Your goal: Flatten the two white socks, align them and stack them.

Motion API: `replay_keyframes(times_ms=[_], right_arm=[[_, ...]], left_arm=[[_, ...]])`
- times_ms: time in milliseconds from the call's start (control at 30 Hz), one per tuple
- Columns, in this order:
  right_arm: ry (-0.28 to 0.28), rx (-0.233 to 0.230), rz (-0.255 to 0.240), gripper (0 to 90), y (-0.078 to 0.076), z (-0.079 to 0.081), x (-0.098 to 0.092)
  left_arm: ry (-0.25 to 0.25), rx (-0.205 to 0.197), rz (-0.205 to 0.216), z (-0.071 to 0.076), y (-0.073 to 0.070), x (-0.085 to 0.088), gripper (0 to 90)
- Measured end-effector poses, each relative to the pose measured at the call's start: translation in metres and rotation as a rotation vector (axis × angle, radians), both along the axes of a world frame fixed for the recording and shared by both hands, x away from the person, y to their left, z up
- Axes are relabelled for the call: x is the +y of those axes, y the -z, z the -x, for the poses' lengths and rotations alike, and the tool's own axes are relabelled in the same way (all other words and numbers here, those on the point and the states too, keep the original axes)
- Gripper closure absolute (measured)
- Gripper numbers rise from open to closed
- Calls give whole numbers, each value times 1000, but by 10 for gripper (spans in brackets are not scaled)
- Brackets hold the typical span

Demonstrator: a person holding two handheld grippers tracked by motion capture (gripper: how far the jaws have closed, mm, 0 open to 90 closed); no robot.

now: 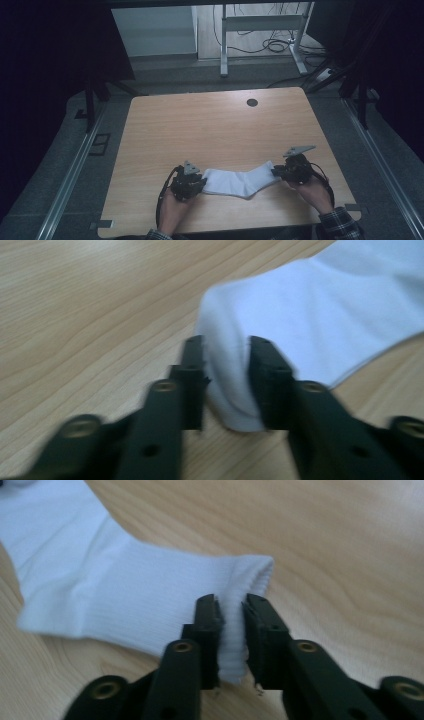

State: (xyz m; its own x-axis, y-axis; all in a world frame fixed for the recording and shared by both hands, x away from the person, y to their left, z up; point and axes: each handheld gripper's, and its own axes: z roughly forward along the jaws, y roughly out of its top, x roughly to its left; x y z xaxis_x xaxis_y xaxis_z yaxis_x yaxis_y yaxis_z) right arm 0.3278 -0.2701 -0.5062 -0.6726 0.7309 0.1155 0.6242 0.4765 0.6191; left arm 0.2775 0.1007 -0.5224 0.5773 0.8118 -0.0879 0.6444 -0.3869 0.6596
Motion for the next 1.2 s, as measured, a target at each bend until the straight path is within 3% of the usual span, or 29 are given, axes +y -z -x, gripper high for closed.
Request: replay_keyframes(times_ms=[100,167,200,333,367,433,467,600,967,1200], right_arm=[[30,-43,-2,636,-5,4,-6],[40,-59,-18,601,-9,4,-9],[41,-54,-20,586,-8,3,-9],[25,-21,0,559,4,0,-1],[23,-14,15,564,7,0,1],[14,2,29,632,13,-1,4],[14,16,5,666,14,-2,4],[22,4,6,702,14,-8,9],[37,-61,21,657,18,-54,37],[74,-105,32,623,20,-82,51]], left_arm=[[-30,-26,33,1,-5,5,494],[-41,-8,49,-3,-6,5,432],[-38,4,38,-4,-5,4,414],[-36,35,-7,-7,8,-1,416],[-36,17,-11,-7,10,-1,418],[-40,20,-15,-7,9,0,455],[-33,17,-25,-9,9,0,468],[-54,4,-26,-19,10,4,468],[-84,-74,-144,-66,9,19,387],[-113,-102,-123,-97,14,31,337]])
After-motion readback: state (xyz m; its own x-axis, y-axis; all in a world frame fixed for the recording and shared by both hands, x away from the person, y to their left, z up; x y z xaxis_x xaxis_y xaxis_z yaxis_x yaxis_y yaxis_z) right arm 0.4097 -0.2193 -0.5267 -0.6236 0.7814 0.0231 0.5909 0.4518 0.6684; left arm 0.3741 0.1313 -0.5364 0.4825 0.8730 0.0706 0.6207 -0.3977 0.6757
